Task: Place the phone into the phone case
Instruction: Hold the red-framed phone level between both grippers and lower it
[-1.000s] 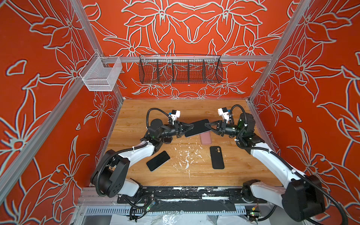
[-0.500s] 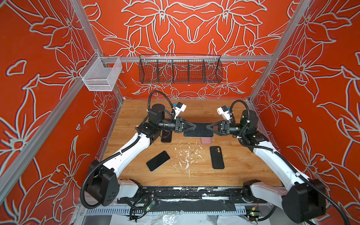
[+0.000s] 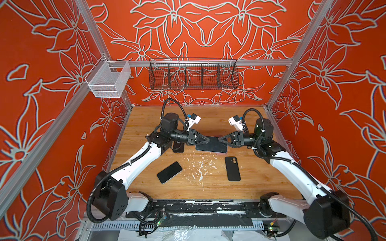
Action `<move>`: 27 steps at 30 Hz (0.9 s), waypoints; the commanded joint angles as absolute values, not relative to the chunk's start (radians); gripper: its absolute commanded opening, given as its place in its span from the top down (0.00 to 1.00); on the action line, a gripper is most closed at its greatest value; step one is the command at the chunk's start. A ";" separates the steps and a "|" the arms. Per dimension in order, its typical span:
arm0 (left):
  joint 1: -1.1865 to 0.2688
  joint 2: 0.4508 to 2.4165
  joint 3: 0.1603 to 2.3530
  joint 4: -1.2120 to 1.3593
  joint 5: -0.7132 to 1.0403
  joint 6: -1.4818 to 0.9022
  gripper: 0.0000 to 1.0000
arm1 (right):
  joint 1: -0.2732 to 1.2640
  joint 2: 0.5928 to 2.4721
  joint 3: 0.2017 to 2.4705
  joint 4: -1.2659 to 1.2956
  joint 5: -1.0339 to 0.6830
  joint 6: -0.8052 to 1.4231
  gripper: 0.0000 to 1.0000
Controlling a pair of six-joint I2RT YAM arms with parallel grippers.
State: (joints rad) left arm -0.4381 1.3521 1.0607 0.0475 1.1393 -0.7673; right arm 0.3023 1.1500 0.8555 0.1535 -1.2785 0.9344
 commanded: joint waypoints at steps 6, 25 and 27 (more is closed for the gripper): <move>-0.435 1.377 1.041 0.152 1.172 -0.789 1.00 | 0.340 1.187 0.876 0.272 -1.255 1.007 0.82; -0.417 1.417 0.950 0.499 1.166 -1.040 0.86 | 0.342 1.223 0.854 0.415 -1.226 1.105 1.00; -0.416 1.418 0.935 0.544 1.161 -1.072 0.80 | 0.342 1.226 0.854 0.437 -1.217 1.132 1.00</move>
State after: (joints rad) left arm -0.4126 1.4036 0.9531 0.4088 1.1759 -0.9852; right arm 0.3347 1.2240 0.8532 0.3317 -1.2446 1.0660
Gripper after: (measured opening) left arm 0.180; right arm 0.108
